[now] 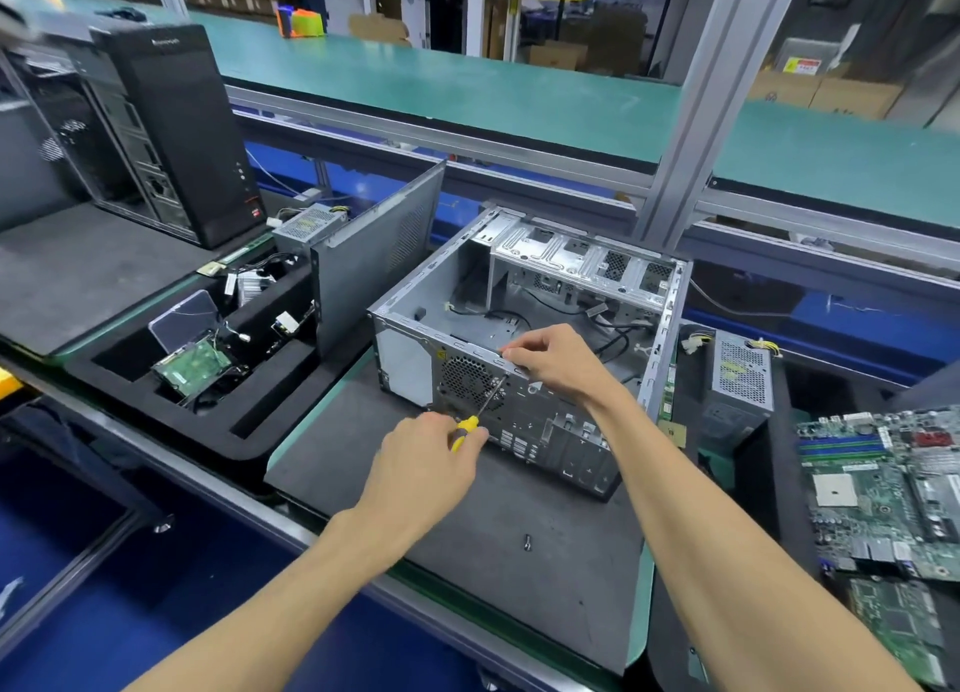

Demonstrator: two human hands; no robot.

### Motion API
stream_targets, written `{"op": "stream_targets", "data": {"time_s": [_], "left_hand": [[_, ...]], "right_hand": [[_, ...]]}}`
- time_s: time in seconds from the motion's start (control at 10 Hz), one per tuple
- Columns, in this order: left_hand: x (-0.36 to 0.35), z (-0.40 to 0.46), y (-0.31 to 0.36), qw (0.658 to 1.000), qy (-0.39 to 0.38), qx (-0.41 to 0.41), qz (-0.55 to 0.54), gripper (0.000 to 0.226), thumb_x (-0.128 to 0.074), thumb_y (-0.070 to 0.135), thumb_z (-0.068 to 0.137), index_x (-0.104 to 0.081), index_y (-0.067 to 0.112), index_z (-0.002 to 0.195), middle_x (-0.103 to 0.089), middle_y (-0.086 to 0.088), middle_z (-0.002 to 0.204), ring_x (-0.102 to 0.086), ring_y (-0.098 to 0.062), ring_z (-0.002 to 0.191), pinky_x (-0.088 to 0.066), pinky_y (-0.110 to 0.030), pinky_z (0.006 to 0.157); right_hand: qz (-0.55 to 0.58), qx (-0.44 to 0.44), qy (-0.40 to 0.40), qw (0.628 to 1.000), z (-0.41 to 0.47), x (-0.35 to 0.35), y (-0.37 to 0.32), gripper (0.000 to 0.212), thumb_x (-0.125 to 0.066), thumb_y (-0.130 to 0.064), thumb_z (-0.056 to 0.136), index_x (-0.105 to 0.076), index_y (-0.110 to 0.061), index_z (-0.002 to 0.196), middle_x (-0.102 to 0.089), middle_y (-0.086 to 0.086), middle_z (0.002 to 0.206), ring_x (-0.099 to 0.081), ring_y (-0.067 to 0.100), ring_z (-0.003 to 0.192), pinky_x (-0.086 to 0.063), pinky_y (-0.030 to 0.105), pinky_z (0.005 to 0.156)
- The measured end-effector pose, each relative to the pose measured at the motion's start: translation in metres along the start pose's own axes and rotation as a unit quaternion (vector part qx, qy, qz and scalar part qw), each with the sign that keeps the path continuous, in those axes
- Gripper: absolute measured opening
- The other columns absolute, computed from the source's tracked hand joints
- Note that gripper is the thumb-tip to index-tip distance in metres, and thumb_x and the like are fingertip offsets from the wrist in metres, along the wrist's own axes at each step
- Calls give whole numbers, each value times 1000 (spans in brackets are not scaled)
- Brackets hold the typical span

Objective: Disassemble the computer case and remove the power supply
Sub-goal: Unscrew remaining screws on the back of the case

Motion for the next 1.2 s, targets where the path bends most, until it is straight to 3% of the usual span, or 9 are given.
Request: {"op": "stream_targets", "data": {"time_s": [0.2,0.3,0.4,0.5,0.7,0.8,0.9,1.1,1.2], "left_hand": [[-62,-30,-3,466,-314,343,-753,27,-65,24,92,-64,-2,87,-30,7,48,-28,-5,30,-15,-15,25],[-66,-27,-7,609,-297,307,-669,28,-62,33,96,-61,6,88,-26,7,53,-21,-6,33,-12,-17,26],[-31,-3,-30,902,-124,177,-375,37,-70,43,89,-46,15,88,-43,8,58,-32,-11,42,-26,-22,37],[14,1,-19,998,58,1,13,31,-64,48,91,-46,23,87,-53,11,68,-54,-23,65,-45,-37,59],[-24,5,-33,900,-68,147,-404,31,-63,32,97,-58,6,81,-59,-2,63,-37,-10,40,-27,-22,35],[-64,-18,-20,557,-252,340,-715,22,-58,21,96,-57,-1,95,-43,0,63,-28,-5,33,-14,-14,27],[-65,-22,-12,583,-277,313,-696,24,-56,27,98,-57,3,95,-40,2,60,-27,-5,34,-14,-15,26],[-7,6,-37,948,8,84,-306,31,-76,34,86,-59,8,87,-63,-7,64,-42,-16,38,-33,-24,36],[-8,7,-33,951,-23,81,-298,35,-65,39,94,-64,6,84,-69,-4,63,-46,-16,40,-35,-23,37]], "right_hand": [[-3,6,-7,1000,1,-1,-1,17,-66,-20,96,-79,-10,100,-59,-7,58,-43,0,40,-37,13,48],[0,3,-6,1000,0,0,0,17,-66,-20,96,-79,-9,99,-58,-4,58,-44,-1,41,-38,13,50],[7,-2,-6,1000,-1,0,1,16,-67,-20,96,-80,-10,100,-58,-6,56,-45,0,41,-38,16,50],[16,-4,-4,1000,-2,0,1,16,-67,-19,96,-79,-9,100,-58,-9,53,-44,0,40,-38,15,47],[9,-8,5,1000,-2,0,1,16,-66,-19,95,-80,-12,96,-57,-7,53,-40,5,40,-37,15,45],[-1,-5,4,1000,-2,-1,2,15,-66,-21,96,-79,-15,96,-58,-5,54,-40,8,44,-38,17,47],[0,-6,7,1000,0,-1,2,14,-67,-22,96,-79,-16,96,-57,-5,54,-40,7,44,-39,19,48],[3,-5,9,1000,1,-1,4,14,-67,-22,96,-80,-15,96,-59,-7,54,-44,3,43,-44,19,51],[4,-2,8,1000,2,-1,5,14,-67,-21,96,-79,-15,96,-58,-8,53,-45,0,42,-43,16,49]]}}
Point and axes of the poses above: each hand's wrist, its own z-axis towards the middle knuckle, its own x-axis out of the back of the hand, y = z × x, the point moved 10 cm from there along z, towards the middle knuckle
